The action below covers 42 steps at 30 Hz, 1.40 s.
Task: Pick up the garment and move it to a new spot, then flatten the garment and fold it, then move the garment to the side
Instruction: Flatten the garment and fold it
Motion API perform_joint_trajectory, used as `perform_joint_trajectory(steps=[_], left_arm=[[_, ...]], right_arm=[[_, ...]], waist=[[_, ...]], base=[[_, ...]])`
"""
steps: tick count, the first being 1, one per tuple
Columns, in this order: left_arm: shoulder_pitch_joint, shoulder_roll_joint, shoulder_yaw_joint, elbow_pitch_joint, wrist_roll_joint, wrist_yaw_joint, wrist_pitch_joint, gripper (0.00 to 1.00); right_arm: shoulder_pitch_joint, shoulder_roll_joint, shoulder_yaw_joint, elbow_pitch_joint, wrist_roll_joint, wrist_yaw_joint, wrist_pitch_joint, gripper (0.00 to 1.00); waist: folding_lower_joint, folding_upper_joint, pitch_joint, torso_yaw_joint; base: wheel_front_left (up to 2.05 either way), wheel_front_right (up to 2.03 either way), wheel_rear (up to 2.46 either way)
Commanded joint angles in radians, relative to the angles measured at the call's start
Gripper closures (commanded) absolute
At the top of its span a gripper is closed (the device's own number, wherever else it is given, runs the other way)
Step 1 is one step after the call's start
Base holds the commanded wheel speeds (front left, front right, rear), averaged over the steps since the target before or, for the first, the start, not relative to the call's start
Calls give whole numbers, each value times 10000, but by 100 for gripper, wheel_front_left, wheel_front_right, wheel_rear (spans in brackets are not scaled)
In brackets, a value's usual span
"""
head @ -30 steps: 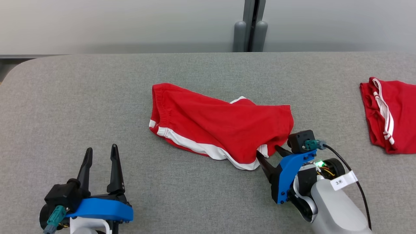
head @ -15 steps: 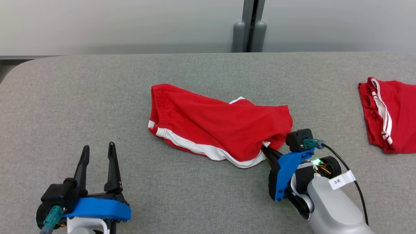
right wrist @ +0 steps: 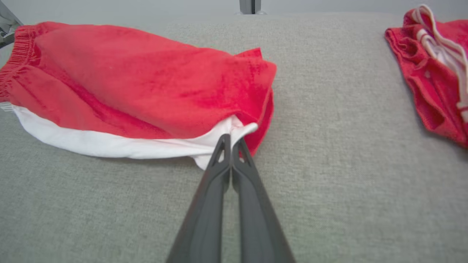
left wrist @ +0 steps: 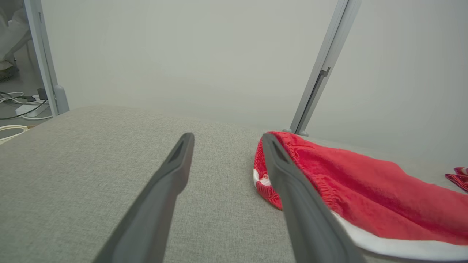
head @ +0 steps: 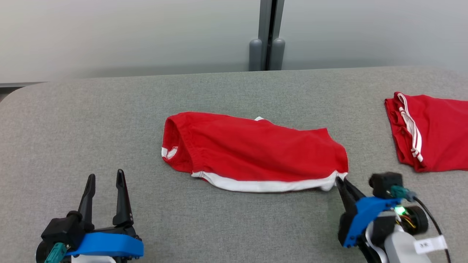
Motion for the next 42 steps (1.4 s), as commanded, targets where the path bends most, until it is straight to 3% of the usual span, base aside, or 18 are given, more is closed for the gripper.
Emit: perform_joint_trajectory(steps=[1,6,15,22,42], left_arm=[[103,60,31,-61,-2,54,-42,0],[165,83,-14,-113,-32,121,10,0],[329,165,-111,-235,39,230,71,0],[595,212,-253,-247,131,301,76,0],[1115,407,-500,-406,199,482,195,0]], right_arm=[[499,-16,-252,-552,90,2,158,0],[1641,-16,-681,-2021,217,2,384,0],[2498,-13,-1197,-3815,-150,4,-1091,0],[2741,-13,-1398,-4139,-303,4,-1512,0],[3021,-12,-1315,-4455,-80,4,-1067,0]], waist=[[0,0,-39,-59],[0,0,-117,-128],[0,0,-286,-259],[0,0,-569,-311],[0,0,-792,-385]], base=[[0,0,0],[0,0,0],[0,0,0],[0,0,0],[0,0,0]])
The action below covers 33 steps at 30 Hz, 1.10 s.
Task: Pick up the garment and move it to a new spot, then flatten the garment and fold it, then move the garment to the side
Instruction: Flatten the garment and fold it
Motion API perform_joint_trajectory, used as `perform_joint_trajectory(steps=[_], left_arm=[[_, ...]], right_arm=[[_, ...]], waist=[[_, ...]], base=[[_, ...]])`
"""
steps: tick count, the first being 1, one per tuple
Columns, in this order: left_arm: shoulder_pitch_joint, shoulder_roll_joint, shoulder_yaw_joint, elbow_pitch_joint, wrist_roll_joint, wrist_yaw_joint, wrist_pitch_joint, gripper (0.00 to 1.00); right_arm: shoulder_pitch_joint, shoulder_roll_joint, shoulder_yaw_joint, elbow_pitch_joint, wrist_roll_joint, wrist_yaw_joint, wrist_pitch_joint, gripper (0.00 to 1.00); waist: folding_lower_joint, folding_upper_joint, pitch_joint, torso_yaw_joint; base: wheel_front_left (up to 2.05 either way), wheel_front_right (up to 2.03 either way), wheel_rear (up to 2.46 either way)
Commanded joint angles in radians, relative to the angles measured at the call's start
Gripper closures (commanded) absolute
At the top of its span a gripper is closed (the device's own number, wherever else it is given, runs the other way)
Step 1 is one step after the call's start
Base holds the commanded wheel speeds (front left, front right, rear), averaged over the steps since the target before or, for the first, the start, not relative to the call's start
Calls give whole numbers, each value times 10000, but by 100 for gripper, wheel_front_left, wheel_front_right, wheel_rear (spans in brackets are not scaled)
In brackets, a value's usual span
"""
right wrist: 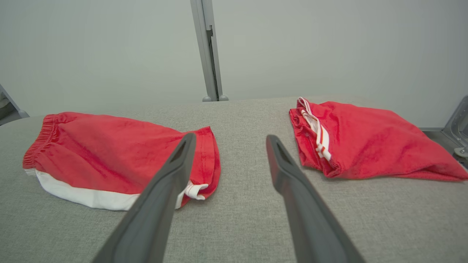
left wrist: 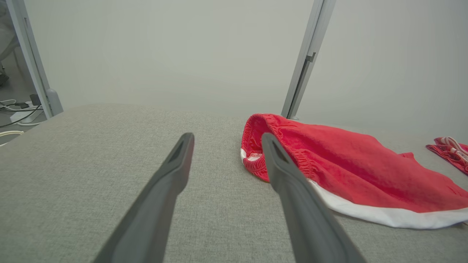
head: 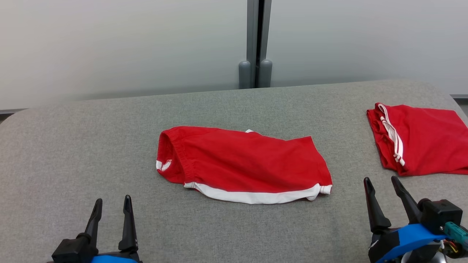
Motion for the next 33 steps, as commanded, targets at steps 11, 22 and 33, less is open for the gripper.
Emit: perform_joint_trajectory(steps=[11,22,33], left_arm=[[-715,98,-679,278,139,-387,617,0],[-2830,185,-2215,2846,91,-1108,1611,0],[-3929,195,-2065,4767,-139,-849,1293,13]], right_arm=[[-146,-11,132,-11,83,5,10,0],[-578,-13,590,105,131,5,-95,0],[-756,-11,881,271,261,5,-213,0]], waist=[[1,0,295,-15],[1,0,825,-605],[1,0,1046,-1115]], base=[[0,0,0],[0,0,0],[0,0,0]])
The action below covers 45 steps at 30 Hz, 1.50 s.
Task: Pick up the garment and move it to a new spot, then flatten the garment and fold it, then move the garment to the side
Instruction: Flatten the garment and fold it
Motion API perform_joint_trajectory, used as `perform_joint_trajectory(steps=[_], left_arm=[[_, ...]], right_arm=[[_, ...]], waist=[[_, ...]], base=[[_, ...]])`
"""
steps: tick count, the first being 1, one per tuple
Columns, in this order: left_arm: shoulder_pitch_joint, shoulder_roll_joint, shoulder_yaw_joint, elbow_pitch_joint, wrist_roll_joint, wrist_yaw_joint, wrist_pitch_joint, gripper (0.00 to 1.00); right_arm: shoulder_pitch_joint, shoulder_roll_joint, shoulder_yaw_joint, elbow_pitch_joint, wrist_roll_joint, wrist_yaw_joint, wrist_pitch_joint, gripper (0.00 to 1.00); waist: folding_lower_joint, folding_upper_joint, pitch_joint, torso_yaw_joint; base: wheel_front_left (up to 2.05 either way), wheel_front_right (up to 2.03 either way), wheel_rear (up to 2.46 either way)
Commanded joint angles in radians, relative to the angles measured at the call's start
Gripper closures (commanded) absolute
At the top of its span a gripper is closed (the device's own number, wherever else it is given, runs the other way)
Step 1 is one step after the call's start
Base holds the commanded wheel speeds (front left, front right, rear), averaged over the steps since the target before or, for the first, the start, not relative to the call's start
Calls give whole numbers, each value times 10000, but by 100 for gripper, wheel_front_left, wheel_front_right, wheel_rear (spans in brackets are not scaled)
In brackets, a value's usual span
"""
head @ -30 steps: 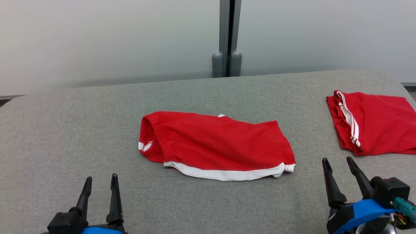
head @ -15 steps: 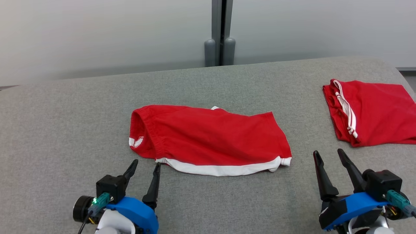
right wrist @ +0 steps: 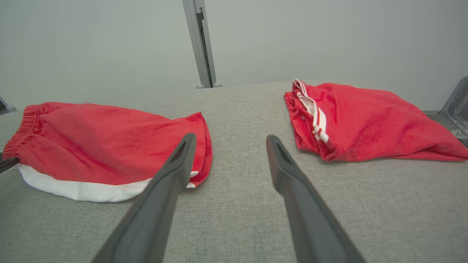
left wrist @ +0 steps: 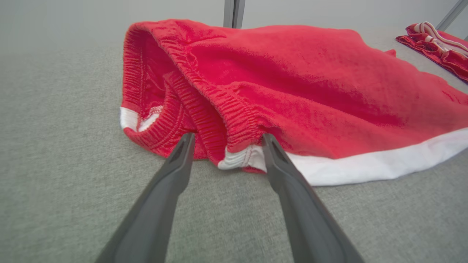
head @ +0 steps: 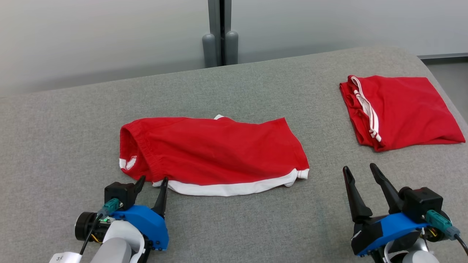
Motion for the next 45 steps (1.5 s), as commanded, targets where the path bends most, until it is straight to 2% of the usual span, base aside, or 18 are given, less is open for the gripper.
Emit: perform_joint_trajectory(steps=[1,3,6,7,8,12,17,23,31,35,39,45], left_arm=[[-228,-14,39,211,-71,46,-71,31],[-352,-53,20,437,-119,13,-109,50],[-514,-137,-19,719,-268,-65,-206,63],[-574,-143,-40,820,-290,-91,-214,86],[-630,-167,-50,900,-361,-108,-247,100],[-764,-239,-35,1160,-557,-151,-442,100],[-526,-298,182,1298,-740,44,-891,100],[-474,-362,117,1317,-809,45,-1083,100],[-591,-375,20,1223,-895,-18,-1178,100],[-607,-360,-69,1140,-923,-45,-1208,100],[-593,-355,-143,1040,-948,-55,-1177,100],[-554,-346,-238,909,-971,-60,-1110,100]], right_arm=[[-127,-12,30,30,62,5,-42,0],[-148,-13,47,45,61,5,-43,0],[-188,-13,61,19,67,5,-27,0],[-200,-13,64,13,70,5,-25,0],[-214,-13,84,20,67,5,-6,0],[-249,-12,313,119,208,5,201,0],[-493,-12,776,529,316,5,867,0],[-1031,-10,1210,1337,-367,5,1372,0],[-1985,-19,1305,2264,616,4,1646,0],[-2668,-13,1258,2699,1050,4,2666,0],[-3231,-15,1482,3042,956,4,4247,0],[-3593,-15,1598,3036,868,5,5642,0]], waist=[[-1,0,30,-45],[-1,0,56,-72],[-1,0,111,-86],[-1,0,133,-83],[-1,0,158,-74],[-1,0,254,4],[-1,0,365,188],[-1,0,452,514],[-1,0,538,599],[-1,0,506,563],[-1,0,448,549],[-1,0,412,623]], base=[[0,0,0],[0,0,0],[0,0,0],[0,0,0],[0,0,0],[0,0,0],[0,0,0],[0,0,0],[0,0,0],[0,0,0],[0,0,0],[0,0,0]])
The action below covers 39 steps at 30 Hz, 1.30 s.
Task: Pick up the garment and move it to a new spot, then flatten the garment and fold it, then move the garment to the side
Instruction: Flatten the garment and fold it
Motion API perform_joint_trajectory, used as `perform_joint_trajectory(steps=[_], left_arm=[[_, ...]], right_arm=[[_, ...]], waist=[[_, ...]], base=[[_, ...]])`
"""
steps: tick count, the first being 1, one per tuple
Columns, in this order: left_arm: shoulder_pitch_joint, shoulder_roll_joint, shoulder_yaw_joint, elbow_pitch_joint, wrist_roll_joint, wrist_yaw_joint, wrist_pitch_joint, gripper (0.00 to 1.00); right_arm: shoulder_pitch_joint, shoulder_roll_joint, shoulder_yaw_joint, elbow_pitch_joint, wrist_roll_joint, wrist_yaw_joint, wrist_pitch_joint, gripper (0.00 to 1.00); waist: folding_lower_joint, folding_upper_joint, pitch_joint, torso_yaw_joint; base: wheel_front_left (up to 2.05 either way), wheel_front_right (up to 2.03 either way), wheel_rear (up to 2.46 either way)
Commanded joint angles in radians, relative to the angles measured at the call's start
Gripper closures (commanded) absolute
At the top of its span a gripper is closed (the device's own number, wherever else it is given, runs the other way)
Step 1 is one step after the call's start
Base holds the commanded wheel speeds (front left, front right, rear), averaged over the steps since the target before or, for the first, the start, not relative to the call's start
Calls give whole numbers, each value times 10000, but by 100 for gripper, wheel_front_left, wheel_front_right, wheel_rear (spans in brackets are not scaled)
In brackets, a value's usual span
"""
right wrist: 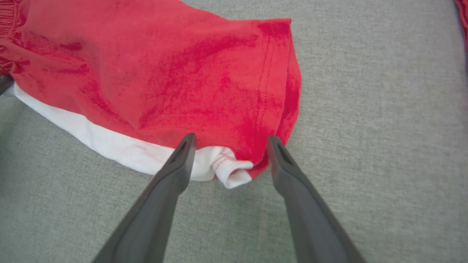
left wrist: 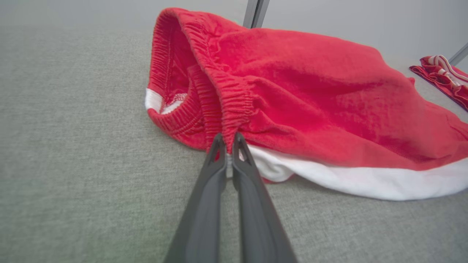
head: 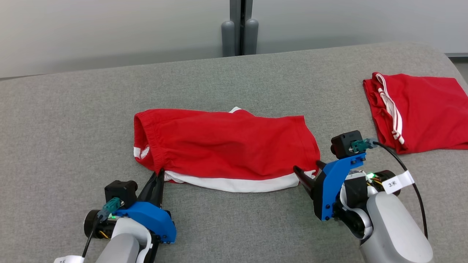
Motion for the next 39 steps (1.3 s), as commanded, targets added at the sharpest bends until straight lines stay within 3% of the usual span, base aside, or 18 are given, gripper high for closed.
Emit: perform_joint_trajectory(steps=[1,10,39], left_arm=[[-20,47,-41,-76,-29,-19,15,100],[60,111,-162,-215,-82,-28,64,100],[119,332,-306,-763,-346,152,226,100]], right_arm=[[-58,-15,20,-52,-52,4,194,0],[289,-12,-410,-62,-137,4,392,0],[-31,-15,83,161,179,4,424,0]], waist=[[-1,0,-3,46],[-1,0,3,134],[-1,0,255,209]], base=[[0,0,0],[0,0,0],[0,0,0]])
